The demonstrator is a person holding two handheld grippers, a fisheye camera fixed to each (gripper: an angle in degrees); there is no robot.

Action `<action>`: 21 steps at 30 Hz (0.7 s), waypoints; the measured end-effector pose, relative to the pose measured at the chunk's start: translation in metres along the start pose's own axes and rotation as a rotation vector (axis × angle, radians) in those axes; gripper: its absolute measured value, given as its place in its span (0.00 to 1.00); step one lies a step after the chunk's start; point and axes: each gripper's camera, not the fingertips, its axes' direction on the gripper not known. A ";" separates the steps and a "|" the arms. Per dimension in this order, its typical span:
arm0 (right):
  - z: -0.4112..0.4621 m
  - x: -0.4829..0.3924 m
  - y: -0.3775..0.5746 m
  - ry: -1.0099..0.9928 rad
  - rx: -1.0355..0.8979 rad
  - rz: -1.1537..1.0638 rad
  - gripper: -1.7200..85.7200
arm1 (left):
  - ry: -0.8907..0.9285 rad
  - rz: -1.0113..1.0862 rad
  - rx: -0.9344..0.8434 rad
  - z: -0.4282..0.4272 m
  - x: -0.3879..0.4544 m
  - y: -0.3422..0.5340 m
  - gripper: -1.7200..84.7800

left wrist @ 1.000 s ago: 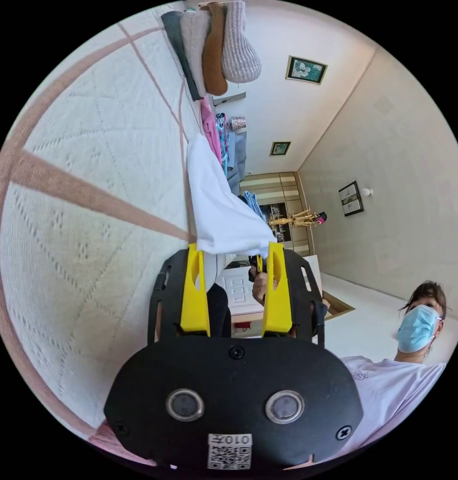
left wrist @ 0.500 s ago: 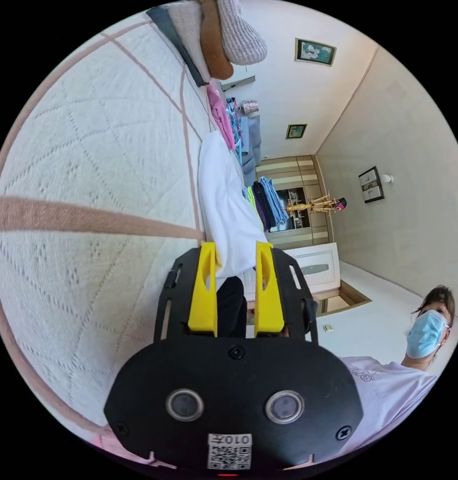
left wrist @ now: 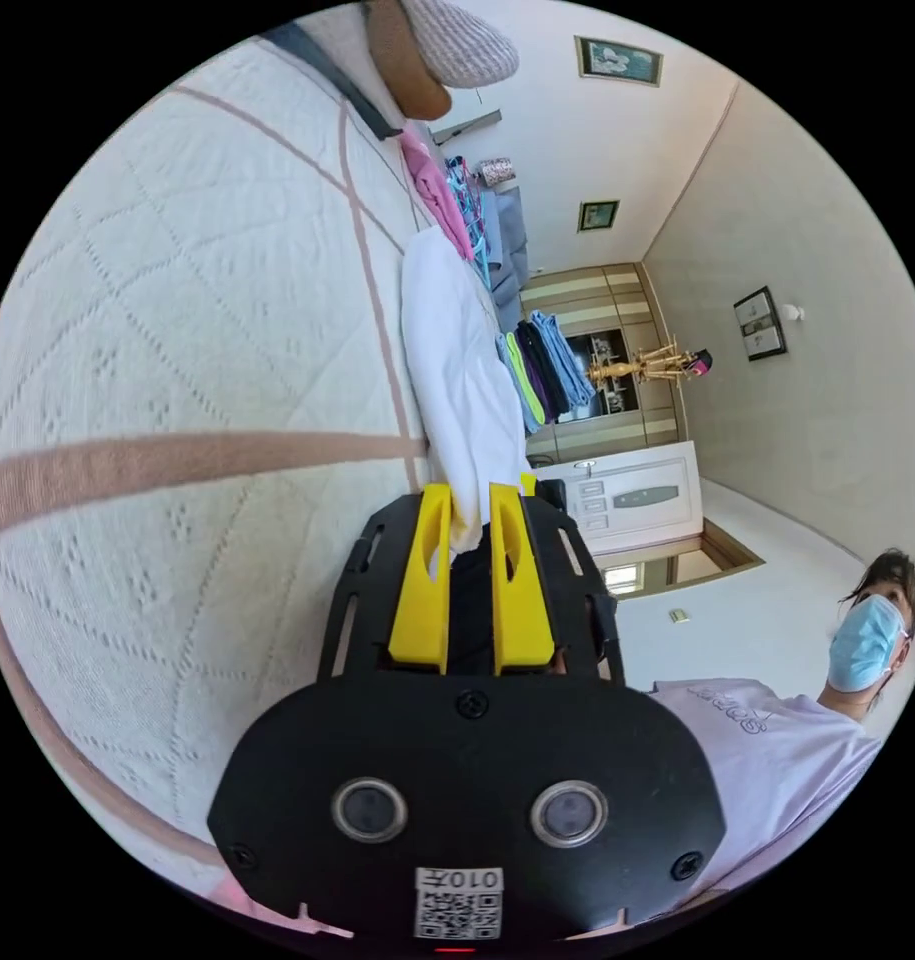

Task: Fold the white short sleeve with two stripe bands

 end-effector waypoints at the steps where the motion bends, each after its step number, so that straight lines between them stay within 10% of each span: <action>1: 0.001 -0.007 0.002 0.013 0.004 -0.013 0.10 | -0.032 0.019 -0.004 0.002 0.005 -0.002 0.05; 12: -0.034 -0.124 -0.045 -0.038 0.015 -0.184 0.09 | 0.202 0.251 0.105 -0.001 0.087 -0.077 0.03; 21: -0.065 -0.172 -0.280 -0.015 -0.046 -0.252 0.09 | 0.193 0.394 0.234 0.054 0.145 -0.287 0.03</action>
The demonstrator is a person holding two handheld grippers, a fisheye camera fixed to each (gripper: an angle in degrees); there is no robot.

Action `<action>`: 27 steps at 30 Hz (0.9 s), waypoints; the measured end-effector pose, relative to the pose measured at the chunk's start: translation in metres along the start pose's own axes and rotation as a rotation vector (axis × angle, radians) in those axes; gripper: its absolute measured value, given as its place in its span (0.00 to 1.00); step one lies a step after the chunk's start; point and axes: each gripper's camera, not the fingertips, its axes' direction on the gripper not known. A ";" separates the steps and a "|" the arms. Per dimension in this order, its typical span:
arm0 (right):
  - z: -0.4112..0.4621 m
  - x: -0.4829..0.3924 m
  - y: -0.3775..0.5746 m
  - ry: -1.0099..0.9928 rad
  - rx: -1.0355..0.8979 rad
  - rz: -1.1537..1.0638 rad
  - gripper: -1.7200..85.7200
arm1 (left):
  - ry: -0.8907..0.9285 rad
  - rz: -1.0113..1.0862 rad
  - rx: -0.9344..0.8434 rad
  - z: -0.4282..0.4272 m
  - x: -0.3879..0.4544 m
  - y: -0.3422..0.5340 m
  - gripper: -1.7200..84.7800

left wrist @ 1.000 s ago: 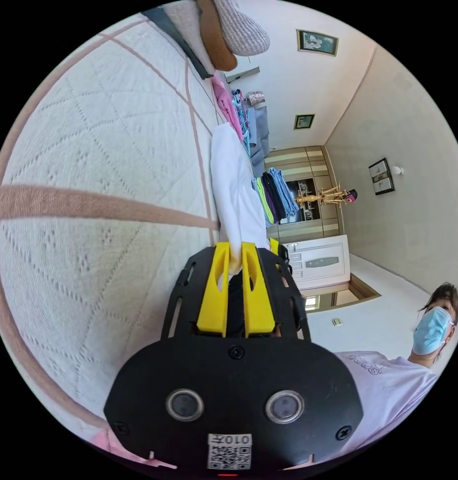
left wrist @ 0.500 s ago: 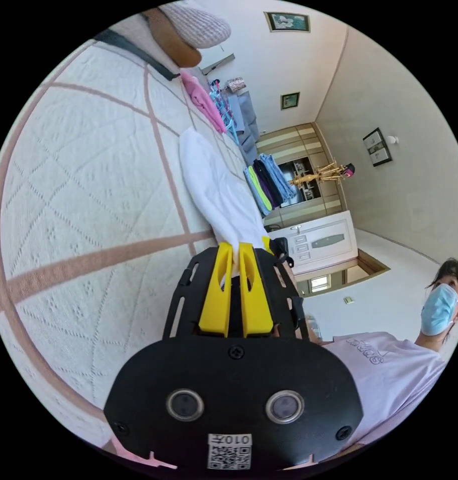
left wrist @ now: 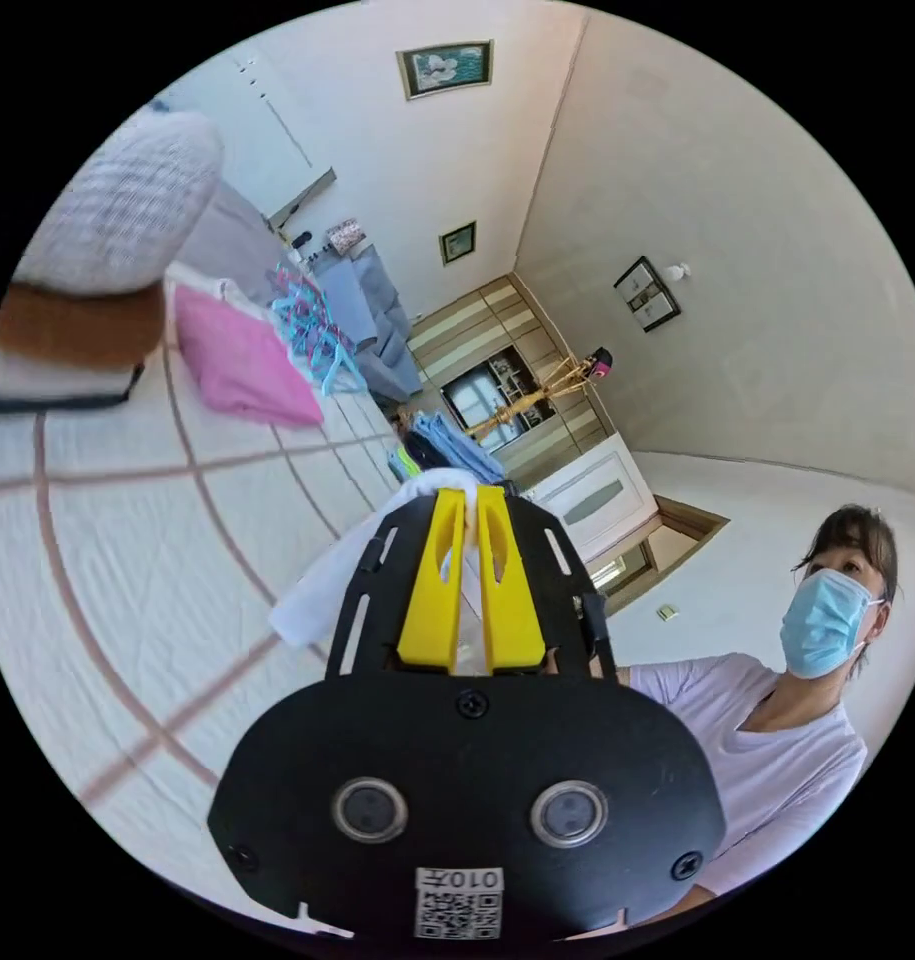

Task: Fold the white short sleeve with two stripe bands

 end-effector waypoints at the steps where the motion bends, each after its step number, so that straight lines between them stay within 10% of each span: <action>1: -0.006 -0.012 -0.041 0.025 0.011 -0.089 0.09 | -0.046 0.074 0.030 0.012 0.006 -0.031 0.03; 6: -0.002 -0.001 -0.157 0.152 0.031 -0.257 0.09 | -0.243 0.063 0.094 0.073 -0.030 -0.092 0.03; 15: 0.092 0.218 -0.154 0.222 -0.059 0.147 0.09 | -0.437 -0.316 -0.025 0.180 -0.174 -0.043 0.03; 27: 0.122 0.134 -0.027 0.692 0.073 -0.014 0.09 | -0.939 0.274 -0.267 0.237 0.033 0.034 0.04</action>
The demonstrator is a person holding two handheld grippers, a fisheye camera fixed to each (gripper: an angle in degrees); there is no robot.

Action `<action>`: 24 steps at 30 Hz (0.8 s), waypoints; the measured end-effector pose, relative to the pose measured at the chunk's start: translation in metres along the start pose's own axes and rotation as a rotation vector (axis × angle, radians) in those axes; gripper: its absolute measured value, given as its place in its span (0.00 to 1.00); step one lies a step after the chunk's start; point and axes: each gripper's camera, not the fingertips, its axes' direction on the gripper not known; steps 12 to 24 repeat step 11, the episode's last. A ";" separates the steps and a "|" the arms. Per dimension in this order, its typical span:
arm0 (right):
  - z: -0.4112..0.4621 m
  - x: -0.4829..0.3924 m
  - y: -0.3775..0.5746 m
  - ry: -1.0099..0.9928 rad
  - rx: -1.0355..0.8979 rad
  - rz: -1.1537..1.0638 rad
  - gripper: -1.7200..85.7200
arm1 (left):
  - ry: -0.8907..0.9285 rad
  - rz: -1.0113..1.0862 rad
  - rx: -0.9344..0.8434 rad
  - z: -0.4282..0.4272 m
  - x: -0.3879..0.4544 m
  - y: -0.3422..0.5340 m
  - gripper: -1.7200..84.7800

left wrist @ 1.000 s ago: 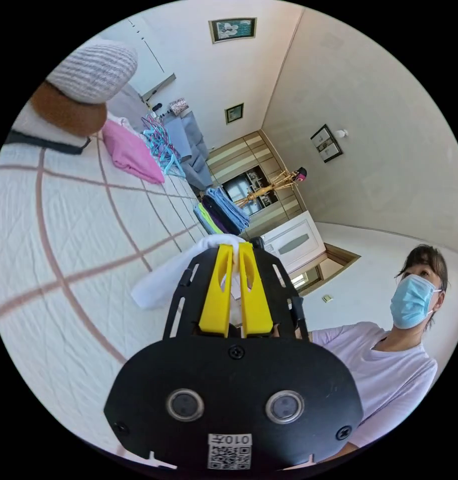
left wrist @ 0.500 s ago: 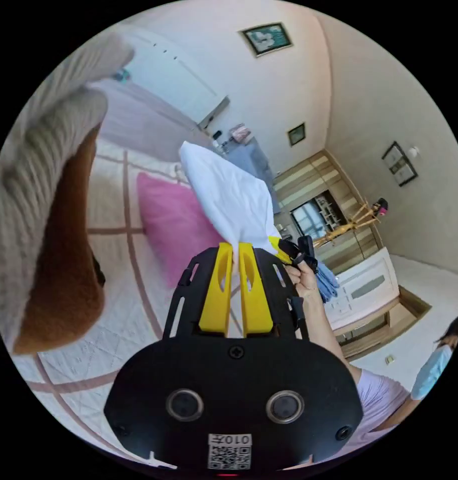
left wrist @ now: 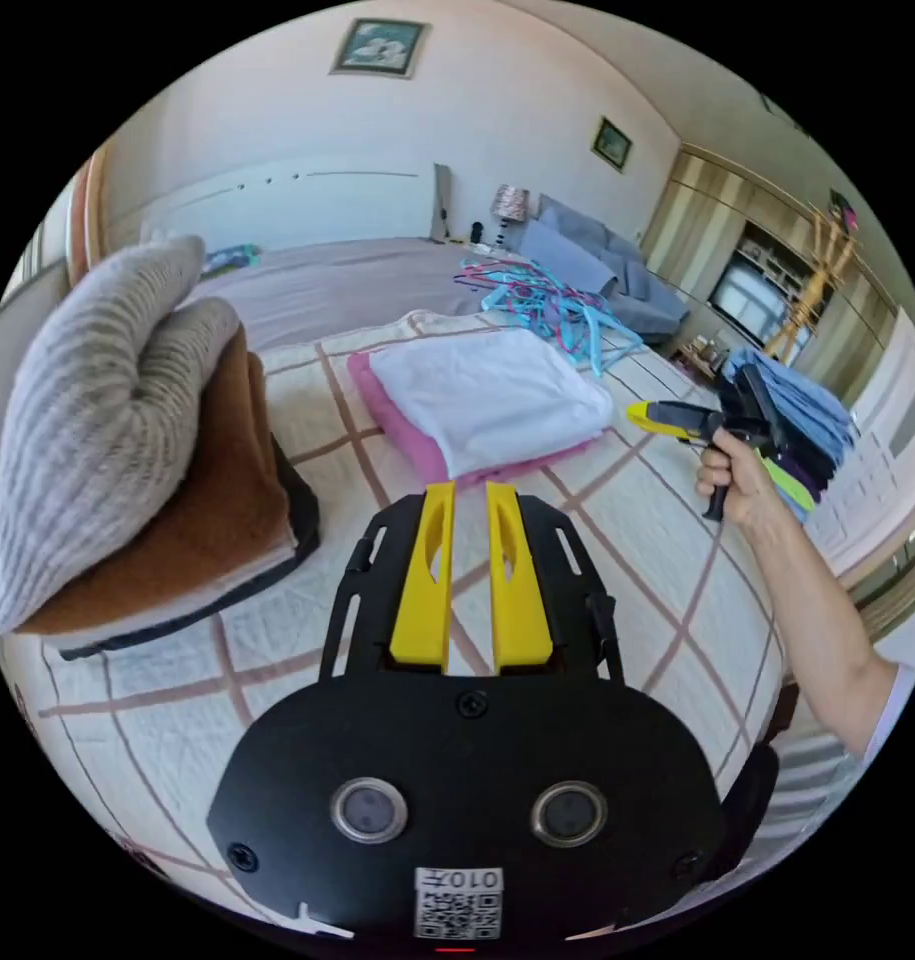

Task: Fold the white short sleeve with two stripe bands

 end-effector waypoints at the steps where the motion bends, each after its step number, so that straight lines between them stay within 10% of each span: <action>1: -0.011 -0.024 0.033 0.086 -0.007 -0.061 0.09 | 0.006 0.083 0.026 -0.026 0.023 0.022 0.04; 11: 0.024 -0.229 0.385 0.331 -0.010 -0.327 0.05 | -0.242 0.237 0.123 -0.194 0.122 0.211 0.02; 24: 0.024 -0.229 0.385 0.331 -0.010 -0.327 0.05 | -0.242 0.237 0.123 -0.194 0.122 0.211 0.02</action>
